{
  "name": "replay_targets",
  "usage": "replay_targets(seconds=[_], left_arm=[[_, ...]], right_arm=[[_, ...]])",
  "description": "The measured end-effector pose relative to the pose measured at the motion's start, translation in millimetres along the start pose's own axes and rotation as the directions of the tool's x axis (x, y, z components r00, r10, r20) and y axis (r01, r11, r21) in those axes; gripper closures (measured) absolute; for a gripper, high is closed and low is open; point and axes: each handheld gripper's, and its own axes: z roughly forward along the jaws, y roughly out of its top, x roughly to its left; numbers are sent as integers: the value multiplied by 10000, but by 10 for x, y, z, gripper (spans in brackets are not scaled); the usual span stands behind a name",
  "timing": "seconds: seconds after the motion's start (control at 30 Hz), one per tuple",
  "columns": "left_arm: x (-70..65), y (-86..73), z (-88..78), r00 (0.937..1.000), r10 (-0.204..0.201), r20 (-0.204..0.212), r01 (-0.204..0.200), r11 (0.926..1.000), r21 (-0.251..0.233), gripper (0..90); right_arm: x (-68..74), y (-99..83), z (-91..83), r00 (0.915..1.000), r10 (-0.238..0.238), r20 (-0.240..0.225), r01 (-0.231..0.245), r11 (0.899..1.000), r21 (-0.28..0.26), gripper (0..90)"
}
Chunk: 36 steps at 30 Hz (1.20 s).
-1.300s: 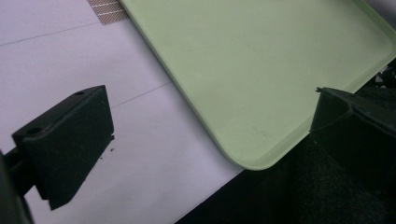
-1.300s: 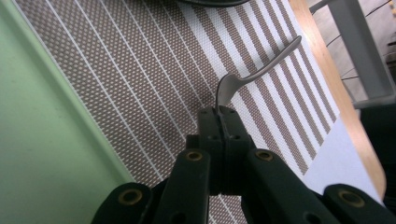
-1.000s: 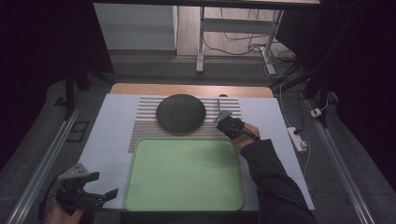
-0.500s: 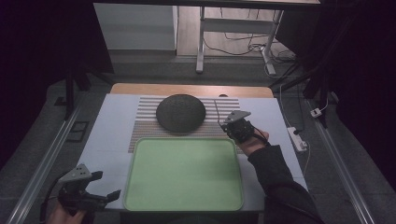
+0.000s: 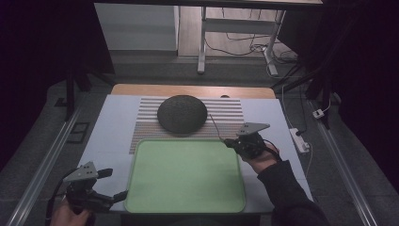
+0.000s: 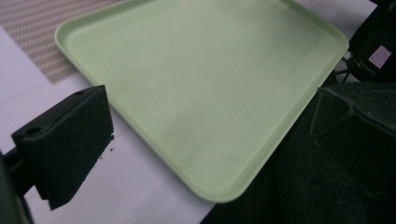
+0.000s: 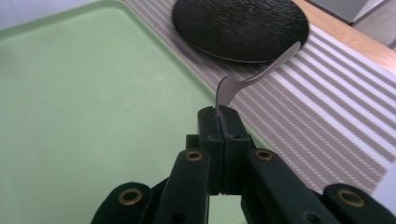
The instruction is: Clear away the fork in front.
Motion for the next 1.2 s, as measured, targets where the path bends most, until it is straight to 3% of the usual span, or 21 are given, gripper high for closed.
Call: replay_targets(seconds=[0.1,0.3,0.47,0.57,0.67,0.83,0.93,1.0,1.13,1.2], left_arm=[[-12,46,26,9998,158,137,-157,9998,-97,0],[-31,154,167,9972,706,231,-714,9969,342,0],[-16,298,297,9937,987,528,-1008,9941,390,0],[5,409,400,9899,1022,978,-1082,9924,581,0],[12,509,506,9818,1084,1562,-1184,9914,564,0],[-47,661,658,9696,1691,1771,-1841,9802,724,0],[-82,736,744,9612,1946,1953,-2159,9719,942,0],[-109,777,799,9573,2135,1950,-2369,9658,1053,0],[-151,857,895,9497,2408,2001,-2685,9551,1249,0],[-170,896,938,9448,2579,2023,-2871,9490,1307,0]], right_arm=[[53,-24,-29,9996,16,-272,-19,9999,-120,899],[212,-60,-129,9972,-110,-735,87,9995,-316,899],[330,-84,-194,9922,-72,-1244,5,9985,-544,899],[410,-131,-205,9870,12,-1610,-113,9980,-617,899],[499,-166,-206,9809,-3,-1943,-109,9983,-566,899],[634,-189,-230,9726,-42,-2323,-113,9978,-654,899],[723,-209,-244,9608,15,-2774,-210,9975,-672,899],[744,-213,-245,9583,22,-2857,-220,9976,-660,899],[848,-221,-244,9422,-31,-3351,-206,9975,-672,899],[867,-220,-245,9386,-49,-3449,-186,9977,-648,899]])
